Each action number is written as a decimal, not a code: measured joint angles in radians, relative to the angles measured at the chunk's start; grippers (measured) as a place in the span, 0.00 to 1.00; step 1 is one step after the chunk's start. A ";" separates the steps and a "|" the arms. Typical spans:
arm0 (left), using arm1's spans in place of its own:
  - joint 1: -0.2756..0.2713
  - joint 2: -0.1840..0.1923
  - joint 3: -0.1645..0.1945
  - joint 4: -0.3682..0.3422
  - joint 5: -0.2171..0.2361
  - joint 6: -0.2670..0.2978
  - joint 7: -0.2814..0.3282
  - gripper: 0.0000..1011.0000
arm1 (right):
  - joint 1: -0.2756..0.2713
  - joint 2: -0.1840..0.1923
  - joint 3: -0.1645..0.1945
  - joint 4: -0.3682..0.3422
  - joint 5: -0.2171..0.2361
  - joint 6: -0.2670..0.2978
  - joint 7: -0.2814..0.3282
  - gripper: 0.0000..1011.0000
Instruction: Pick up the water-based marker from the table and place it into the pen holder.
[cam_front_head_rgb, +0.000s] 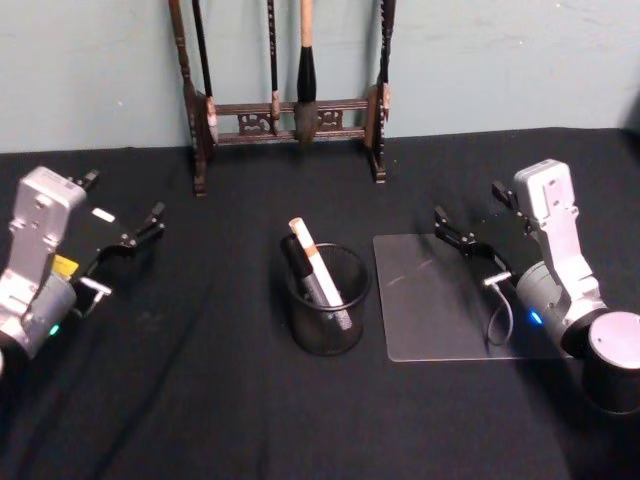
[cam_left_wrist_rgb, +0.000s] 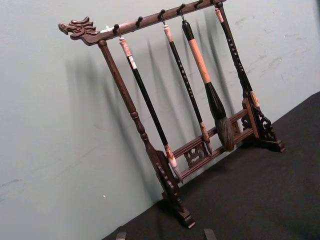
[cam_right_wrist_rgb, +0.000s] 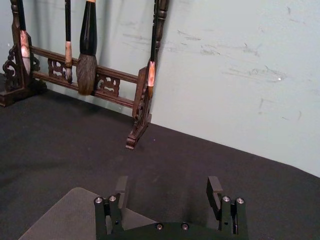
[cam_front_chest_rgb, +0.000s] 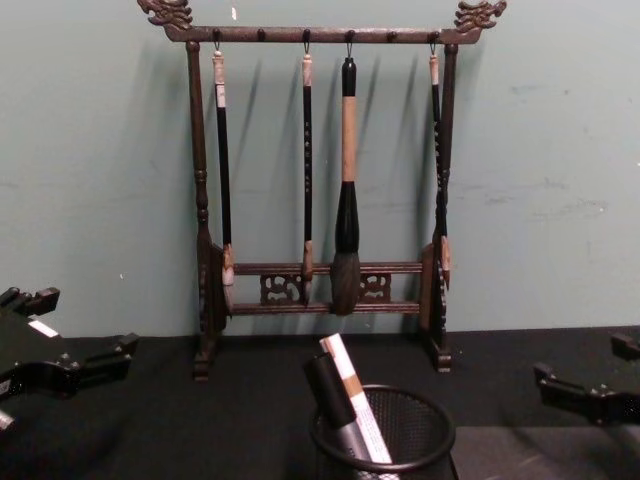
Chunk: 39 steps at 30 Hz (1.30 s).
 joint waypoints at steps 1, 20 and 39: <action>0.000 0.000 0.000 0.000 0.000 0.000 0.000 0.99 | 0.000 0.000 0.000 -0.001 0.001 0.000 0.000 0.99; 0.000 0.000 0.000 0.000 0.000 0.000 0.000 0.99 | -0.002 0.002 0.002 -0.006 0.008 0.000 0.003 0.99; 0.000 0.000 0.000 0.000 0.000 0.000 0.000 0.99 | -0.002 0.002 0.002 -0.008 0.010 0.001 0.004 0.99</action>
